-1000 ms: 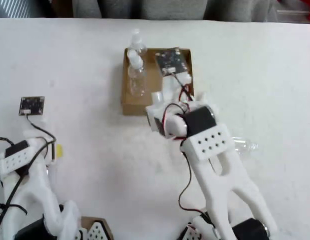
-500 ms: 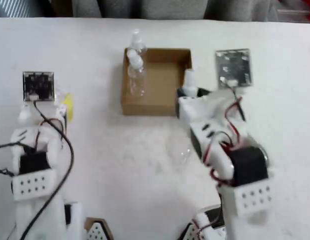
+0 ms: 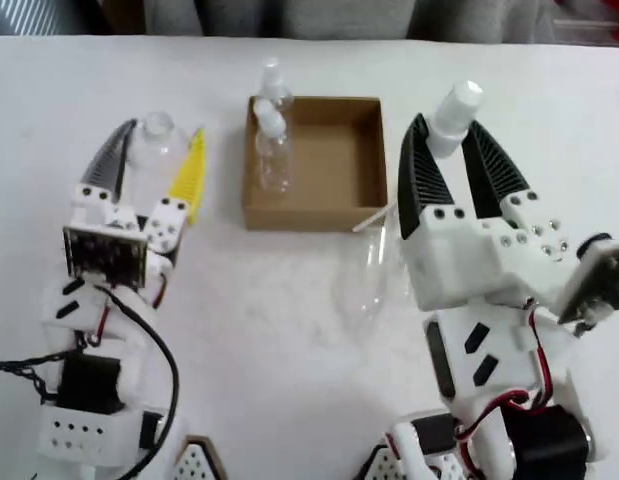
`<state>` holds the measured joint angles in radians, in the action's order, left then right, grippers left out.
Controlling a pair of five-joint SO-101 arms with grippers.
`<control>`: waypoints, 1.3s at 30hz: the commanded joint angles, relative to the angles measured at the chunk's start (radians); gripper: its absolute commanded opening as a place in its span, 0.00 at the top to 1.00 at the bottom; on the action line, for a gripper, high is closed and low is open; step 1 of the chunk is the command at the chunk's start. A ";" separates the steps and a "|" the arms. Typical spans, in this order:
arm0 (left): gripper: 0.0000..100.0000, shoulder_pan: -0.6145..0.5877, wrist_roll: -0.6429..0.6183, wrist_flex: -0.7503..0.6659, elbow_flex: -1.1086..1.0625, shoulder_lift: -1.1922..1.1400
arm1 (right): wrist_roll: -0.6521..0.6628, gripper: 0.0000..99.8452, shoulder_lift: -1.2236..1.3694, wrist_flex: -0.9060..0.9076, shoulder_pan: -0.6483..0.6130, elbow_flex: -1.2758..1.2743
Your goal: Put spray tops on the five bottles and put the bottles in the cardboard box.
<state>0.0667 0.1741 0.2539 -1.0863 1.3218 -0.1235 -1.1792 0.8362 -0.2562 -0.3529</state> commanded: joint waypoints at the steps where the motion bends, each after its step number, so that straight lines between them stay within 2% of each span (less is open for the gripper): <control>1: 0.92 0.124 -0.011 -0.071 0.003 -0.012 | -0.006 0.98 -0.010 -0.059 0.013 0.035; 9: 0.91 0.331 -0.011 -0.072 -0.206 -0.031 | -0.006 0.98 0.008 -0.130 0.013 0.078; 13: 0.91 0.369 -0.011 -0.201 -0.333 -0.031 | -0.006 0.98 0.077 -0.182 0.012 0.081; 18: 0.92 0.378 -0.011 -0.281 -0.450 -0.031 | -0.006 0.98 0.168 -0.262 -0.007 0.081; 26: 0.92 0.361 -0.011 -0.282 -0.457 -0.031 | 0.000 0.98 0.231 -0.274 -0.154 0.074; 31: 0.92 0.318 -0.011 -0.285 -0.457 -0.031 | 0.000 0.98 0.285 -0.274 -0.160 0.074; 39: 0.92 0.318 -0.011 -0.285 -0.457 -0.031 | -0.006 0.98 0.323 -0.274 -0.163 0.071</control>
<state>0.3951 0.1741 -0.0038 -1.5574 1.3203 -0.1235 -0.8600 0.5877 -0.4051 -0.3069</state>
